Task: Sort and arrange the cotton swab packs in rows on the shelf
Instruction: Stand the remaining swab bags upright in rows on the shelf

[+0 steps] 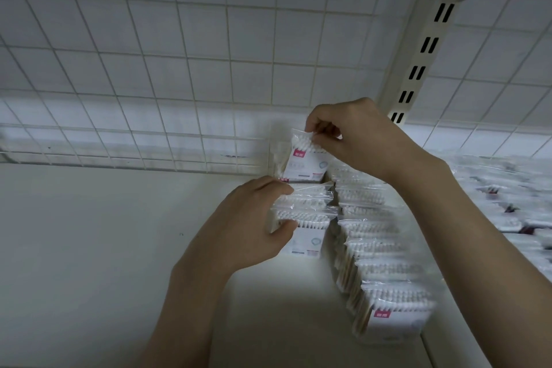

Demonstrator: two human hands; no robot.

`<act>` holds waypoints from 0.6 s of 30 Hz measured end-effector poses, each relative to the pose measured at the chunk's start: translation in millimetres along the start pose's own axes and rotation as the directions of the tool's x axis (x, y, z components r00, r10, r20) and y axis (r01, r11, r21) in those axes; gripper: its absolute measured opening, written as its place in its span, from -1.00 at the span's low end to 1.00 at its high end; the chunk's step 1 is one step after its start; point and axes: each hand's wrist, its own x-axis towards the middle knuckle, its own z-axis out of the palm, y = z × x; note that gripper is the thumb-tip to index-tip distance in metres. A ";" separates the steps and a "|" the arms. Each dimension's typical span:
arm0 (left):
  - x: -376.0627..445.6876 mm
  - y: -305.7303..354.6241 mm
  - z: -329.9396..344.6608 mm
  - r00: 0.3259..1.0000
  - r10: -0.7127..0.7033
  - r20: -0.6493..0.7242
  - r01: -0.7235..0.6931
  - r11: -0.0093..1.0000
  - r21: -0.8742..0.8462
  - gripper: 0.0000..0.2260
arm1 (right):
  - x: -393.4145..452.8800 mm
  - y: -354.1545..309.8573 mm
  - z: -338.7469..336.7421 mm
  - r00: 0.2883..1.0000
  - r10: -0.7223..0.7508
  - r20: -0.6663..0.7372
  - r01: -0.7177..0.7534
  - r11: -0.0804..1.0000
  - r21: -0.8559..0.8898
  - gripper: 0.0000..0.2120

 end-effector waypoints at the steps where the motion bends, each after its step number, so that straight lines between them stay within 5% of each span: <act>1: 0.2 -0.1 0.2 1.000 0.002 0.000 -0.002 1.000 0.003 -0.64 | 0.4 -0.2 -0.8 1.000 -0.003 0.004 0.003 1.000 0.004 -0.85; 18: -2.9 1.3 -1.0 1.000 -0.012 0.004 0.012 1.000 -0.027 -0.70 | -1.5 -2.4 -1.0 0.978 0.003 0.206 -0.048 0.976 0.212 -0.87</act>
